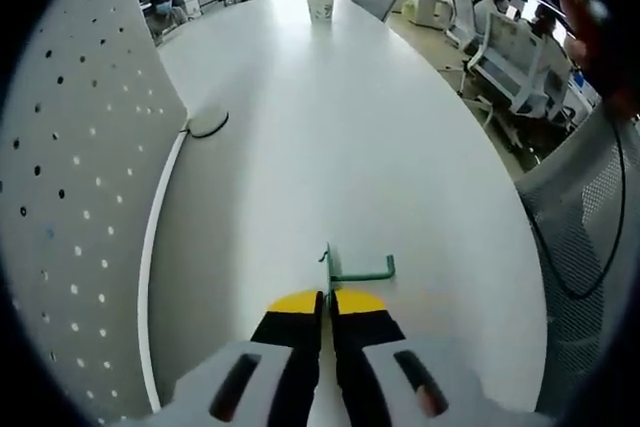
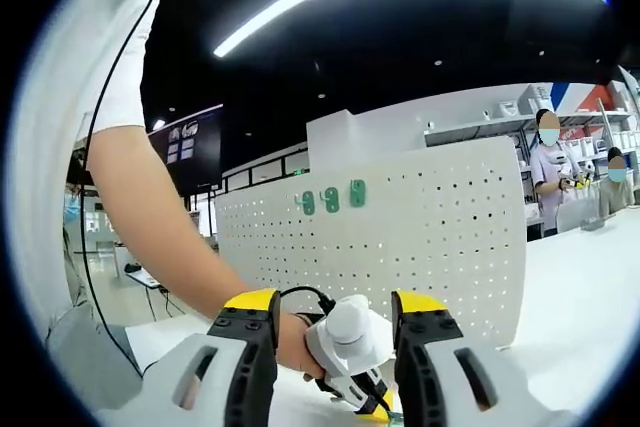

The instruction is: Insert the hook assembly into the mounting plate slot until the hook locks in place.

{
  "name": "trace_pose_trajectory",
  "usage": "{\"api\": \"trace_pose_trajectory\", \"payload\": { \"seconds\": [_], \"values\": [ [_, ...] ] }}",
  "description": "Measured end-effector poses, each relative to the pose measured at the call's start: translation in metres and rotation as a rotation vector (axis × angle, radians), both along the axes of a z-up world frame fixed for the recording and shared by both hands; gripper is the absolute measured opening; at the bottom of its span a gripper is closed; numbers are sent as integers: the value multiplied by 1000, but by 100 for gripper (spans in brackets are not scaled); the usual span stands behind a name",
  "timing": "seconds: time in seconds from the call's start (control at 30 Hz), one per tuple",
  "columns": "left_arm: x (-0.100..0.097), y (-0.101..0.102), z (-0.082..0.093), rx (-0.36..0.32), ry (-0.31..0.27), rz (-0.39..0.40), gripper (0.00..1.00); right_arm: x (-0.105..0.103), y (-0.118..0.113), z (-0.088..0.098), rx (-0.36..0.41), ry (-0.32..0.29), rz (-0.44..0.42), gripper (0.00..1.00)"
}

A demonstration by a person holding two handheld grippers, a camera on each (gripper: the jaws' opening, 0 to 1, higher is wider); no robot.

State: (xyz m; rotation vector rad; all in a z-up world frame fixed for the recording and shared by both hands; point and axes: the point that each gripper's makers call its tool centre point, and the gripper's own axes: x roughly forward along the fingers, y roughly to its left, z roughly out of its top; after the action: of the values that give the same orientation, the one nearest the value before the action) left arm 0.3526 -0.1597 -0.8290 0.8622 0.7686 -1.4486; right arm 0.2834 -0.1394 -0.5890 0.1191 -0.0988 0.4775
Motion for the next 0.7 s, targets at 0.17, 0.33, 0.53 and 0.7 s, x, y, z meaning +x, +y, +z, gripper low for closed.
{"api": "trace_pose_trajectory", "payload": {
  "seconds": [0.17,0.33,0.53,0.7],
  "values": [
    [0,0,0,3,-9,-13,3,0,1,0,1,-1,2,43],
    [0,0,-1,1,-21,-21,3,0,0,0,2,-1,0,43],
    [1,1,0,-35,1,15,2,-1,-2,0,2,0,-7,43],
    [3,-2,5,-84,23,75,2,-1,-3,0,3,5,-9,43]
  ]
}}
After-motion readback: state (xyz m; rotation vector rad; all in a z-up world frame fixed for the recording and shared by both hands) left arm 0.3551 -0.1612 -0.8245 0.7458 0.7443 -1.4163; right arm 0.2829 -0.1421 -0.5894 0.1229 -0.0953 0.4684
